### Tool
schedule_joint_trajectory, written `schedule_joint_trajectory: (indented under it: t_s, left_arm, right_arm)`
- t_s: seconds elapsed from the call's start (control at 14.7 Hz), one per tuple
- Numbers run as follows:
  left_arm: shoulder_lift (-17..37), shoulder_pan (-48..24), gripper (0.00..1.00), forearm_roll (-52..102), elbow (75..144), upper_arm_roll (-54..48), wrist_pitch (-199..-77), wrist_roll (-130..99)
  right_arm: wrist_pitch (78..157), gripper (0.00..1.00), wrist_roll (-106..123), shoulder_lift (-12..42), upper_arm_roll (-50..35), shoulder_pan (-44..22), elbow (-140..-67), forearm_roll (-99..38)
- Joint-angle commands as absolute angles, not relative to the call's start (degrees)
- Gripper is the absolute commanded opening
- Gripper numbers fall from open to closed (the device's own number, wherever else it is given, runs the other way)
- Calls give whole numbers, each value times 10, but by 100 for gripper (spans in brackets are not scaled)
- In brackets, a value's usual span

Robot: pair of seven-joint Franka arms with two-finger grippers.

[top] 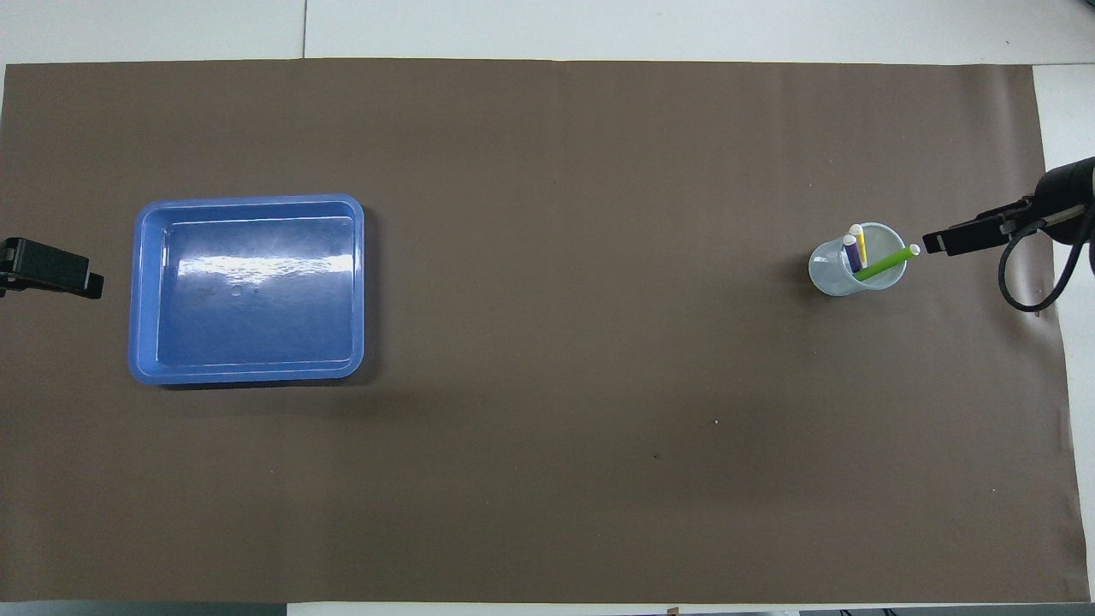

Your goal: Transfer and insert pens with both arms

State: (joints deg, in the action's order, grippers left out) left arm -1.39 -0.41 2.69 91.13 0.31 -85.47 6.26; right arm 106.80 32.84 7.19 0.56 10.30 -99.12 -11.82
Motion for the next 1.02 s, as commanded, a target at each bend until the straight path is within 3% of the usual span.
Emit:
schedule_joint_trajectory:
  t_s: [0.0,0.34,0.75,0.95]
  left_arm:
    - [-18,-8,100,11,918,4,-845,68]
    - [-21,-9,100,11,925,4,-860,53]
    - [-22,-1,100,11,925,3,-857,50]
    - [-22,-1,100,11,925,3,-857,50]
  right_arm:
    - [994,100,289,33,-1,100,-956,-71]
    - [846,100,212,-23,1,91,-933,-5]
    - [834,100,88,-30,-15,69,-933,28]
    - [831,100,82,-11,42,15,-911,27]
